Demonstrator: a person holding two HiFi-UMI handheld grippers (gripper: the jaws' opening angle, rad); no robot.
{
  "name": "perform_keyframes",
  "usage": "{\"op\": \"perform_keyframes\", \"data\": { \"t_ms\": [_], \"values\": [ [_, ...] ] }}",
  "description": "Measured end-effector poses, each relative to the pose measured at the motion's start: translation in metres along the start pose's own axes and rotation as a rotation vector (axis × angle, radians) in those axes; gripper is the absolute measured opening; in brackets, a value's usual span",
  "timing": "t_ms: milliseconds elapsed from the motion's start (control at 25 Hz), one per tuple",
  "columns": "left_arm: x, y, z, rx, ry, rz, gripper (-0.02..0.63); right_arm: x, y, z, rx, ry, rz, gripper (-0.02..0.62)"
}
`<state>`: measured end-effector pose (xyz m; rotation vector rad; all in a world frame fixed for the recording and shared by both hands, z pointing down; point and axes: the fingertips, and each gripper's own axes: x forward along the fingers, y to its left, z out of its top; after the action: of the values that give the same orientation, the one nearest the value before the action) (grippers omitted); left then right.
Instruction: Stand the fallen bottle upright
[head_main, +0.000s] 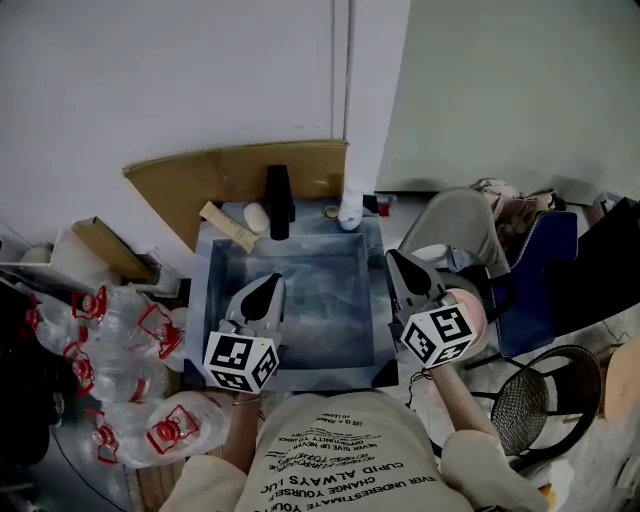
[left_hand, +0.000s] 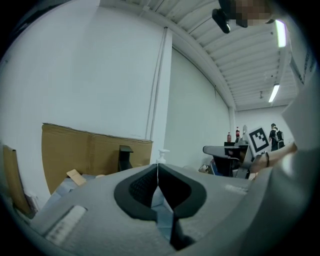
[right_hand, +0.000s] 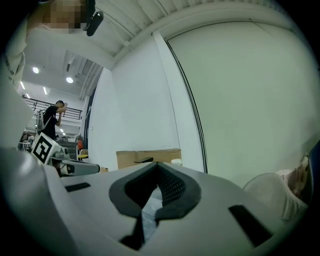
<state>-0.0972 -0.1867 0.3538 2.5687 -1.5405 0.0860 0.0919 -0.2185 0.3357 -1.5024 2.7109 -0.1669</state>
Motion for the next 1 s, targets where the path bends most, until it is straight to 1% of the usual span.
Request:
{"op": "perform_keyframes", "data": {
  "t_ms": [120, 360, 640, 1000],
  "values": [
    [-0.005, 0.007, 0.006, -0.003, -0.022, 0.028, 0.026, -0.002, 0.001, 0.005, -0.008, -0.018, -0.009, 0.005],
    [-0.01, 0.017, 0.013, 0.0, -0.044, 0.068, 0.026, 0.0, -0.001, 0.008, 0.021, -0.032, -0.013, 0.003],
    [-0.011, 0.024, 0.01, 0.002, -0.034, 0.092, 0.026, 0.001, -0.005, 0.005, 0.025, -0.029, -0.023, 0.003],
    [-0.008, 0.026, 0.007, -0.001, -0.02, 0.096, 0.026, -0.001, -0.012, 0.0, 0.018, -0.02, -0.039, 0.003]
  ]
}}
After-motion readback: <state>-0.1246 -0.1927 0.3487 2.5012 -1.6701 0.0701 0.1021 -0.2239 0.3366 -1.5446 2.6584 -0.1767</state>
